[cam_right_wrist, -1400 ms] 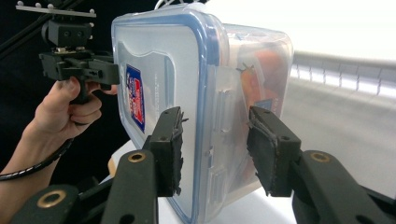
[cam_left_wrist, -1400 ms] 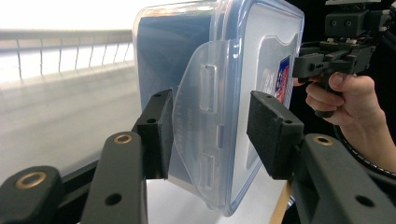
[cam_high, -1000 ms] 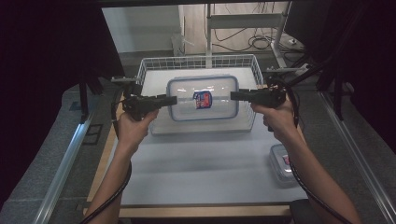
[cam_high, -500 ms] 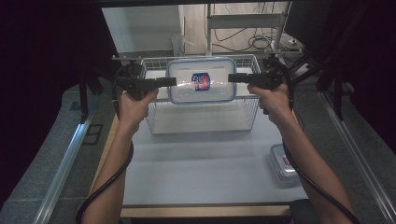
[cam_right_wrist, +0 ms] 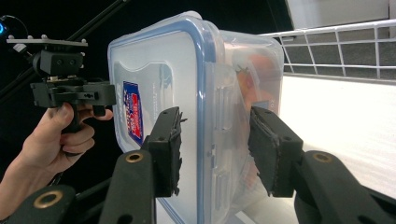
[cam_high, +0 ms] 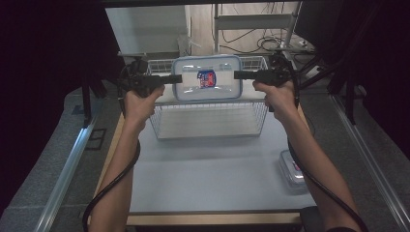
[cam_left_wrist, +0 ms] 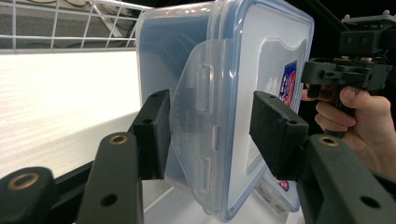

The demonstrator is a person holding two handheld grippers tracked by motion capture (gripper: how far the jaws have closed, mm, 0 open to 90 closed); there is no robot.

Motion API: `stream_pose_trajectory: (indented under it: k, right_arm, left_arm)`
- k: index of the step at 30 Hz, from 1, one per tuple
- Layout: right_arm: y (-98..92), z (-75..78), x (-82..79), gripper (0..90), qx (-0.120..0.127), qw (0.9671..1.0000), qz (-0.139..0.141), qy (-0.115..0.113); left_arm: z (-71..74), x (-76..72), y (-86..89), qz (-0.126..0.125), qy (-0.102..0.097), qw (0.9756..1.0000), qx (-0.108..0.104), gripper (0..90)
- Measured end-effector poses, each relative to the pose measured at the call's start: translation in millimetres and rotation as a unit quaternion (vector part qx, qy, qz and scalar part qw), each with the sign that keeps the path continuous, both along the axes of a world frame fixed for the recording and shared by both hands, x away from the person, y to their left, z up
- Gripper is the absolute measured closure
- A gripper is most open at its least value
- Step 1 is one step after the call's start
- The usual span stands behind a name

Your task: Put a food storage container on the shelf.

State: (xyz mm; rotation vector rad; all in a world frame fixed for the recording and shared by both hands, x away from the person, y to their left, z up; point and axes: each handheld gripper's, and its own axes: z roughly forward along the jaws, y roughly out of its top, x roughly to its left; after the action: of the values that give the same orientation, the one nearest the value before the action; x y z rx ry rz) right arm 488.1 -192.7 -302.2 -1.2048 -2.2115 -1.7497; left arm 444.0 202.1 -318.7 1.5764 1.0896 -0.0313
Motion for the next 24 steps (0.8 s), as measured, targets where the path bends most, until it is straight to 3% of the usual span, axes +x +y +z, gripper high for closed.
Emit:
stream_pose_trajectory:
  k: [7,12,18,24]
  right_arm:
    - [0.2,-2.1,5.4,53.7,0.006,0.9999,-0.010,-0.001]
    - [4.8,0.0,8.6,51.4,-0.009,0.9996,-0.028,-0.005]
    - [5.7,-1.8,12.2,51.2,0.002,0.9994,-0.034,0.000]
    - [6.0,-2.4,14.7,50.7,0.005,0.9994,-0.035,0.001]
  left_arm:
    - [0.9,2.9,-4.3,0.014,-0.004,0.9999,0.006,48.5]
    - [1.4,6.2,-5.8,0.020,-0.003,0.9997,0.010,47.9]
    - [-0.4,8.5,-5.2,0.027,-0.001,0.9996,0.000,47.7]
    - [-0.8,9.2,-5.4,0.030,-0.004,0.9995,0.004,47.2]
